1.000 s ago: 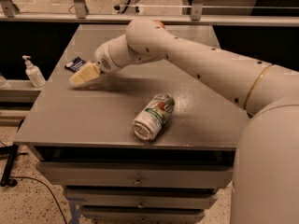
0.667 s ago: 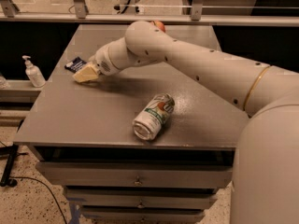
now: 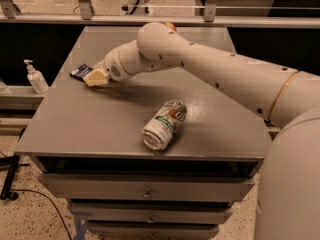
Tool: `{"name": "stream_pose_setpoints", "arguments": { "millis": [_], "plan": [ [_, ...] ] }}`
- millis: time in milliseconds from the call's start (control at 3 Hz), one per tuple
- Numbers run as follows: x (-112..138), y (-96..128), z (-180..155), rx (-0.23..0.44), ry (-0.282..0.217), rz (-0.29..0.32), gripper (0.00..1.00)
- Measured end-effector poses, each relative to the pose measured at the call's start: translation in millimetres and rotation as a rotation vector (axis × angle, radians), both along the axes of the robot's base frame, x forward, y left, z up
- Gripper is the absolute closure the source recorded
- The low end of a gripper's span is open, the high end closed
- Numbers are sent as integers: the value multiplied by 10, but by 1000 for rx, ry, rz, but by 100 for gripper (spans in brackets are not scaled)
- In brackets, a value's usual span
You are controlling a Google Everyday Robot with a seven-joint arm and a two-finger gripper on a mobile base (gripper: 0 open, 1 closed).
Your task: Move rxbar blueberry near apple
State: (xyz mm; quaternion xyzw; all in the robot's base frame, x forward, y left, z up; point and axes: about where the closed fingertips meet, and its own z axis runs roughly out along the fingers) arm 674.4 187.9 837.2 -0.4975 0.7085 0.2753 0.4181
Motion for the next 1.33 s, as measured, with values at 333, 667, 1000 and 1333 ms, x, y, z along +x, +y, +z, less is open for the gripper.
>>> {"name": "stream_pose_setpoints", "arguments": {
  "millis": [333, 667, 1000, 1333],
  "plan": [
    [13, -303, 254, -38, -50, -26, 100],
    [-7, -792, 556, -100, -112, -57, 100],
    [-101, -1346, 745, -155, -156, -86, 100],
    [-101, -1346, 745, -155, -156, -86, 100]
  ]
}}
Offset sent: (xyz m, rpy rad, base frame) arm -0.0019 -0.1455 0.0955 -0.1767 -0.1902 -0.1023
